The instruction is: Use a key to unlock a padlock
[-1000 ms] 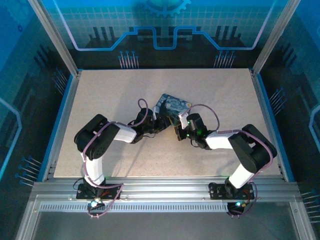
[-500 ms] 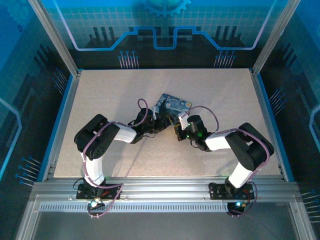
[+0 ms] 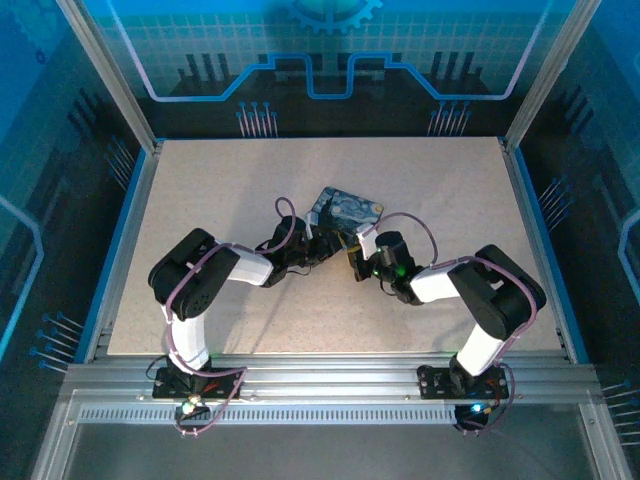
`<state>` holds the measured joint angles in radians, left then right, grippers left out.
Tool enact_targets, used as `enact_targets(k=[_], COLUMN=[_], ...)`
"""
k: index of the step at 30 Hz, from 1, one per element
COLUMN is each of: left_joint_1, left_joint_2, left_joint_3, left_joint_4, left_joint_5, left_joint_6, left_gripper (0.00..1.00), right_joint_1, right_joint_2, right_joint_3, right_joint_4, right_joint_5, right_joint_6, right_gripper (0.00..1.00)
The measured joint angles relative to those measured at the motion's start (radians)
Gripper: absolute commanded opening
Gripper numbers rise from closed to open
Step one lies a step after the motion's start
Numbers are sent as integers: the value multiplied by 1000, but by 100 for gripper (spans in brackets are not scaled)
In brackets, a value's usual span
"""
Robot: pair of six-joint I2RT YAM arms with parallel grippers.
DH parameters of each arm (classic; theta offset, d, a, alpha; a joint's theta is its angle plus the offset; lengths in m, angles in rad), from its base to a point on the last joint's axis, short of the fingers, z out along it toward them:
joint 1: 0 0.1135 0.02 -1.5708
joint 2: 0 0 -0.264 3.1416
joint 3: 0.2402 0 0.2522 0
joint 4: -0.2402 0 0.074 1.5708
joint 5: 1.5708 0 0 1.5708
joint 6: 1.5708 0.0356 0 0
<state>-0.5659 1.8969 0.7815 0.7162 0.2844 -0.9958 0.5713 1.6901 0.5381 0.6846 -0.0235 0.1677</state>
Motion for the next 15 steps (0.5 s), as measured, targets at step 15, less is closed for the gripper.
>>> enact_targets(k=[15], left_joint_1=[0], left_joint_2=[0], left_joint_3=[0], left_joint_4=[19], left_joint_5=[-15], left_joint_6=[-2], left_gripper=[25], right_joint_1=[-8], right_joint_2=[18], right_joint_3=[18], right_joint_4=[27], right_joint_5=[-20], right_joint_6=[19], right_gripper=[0])
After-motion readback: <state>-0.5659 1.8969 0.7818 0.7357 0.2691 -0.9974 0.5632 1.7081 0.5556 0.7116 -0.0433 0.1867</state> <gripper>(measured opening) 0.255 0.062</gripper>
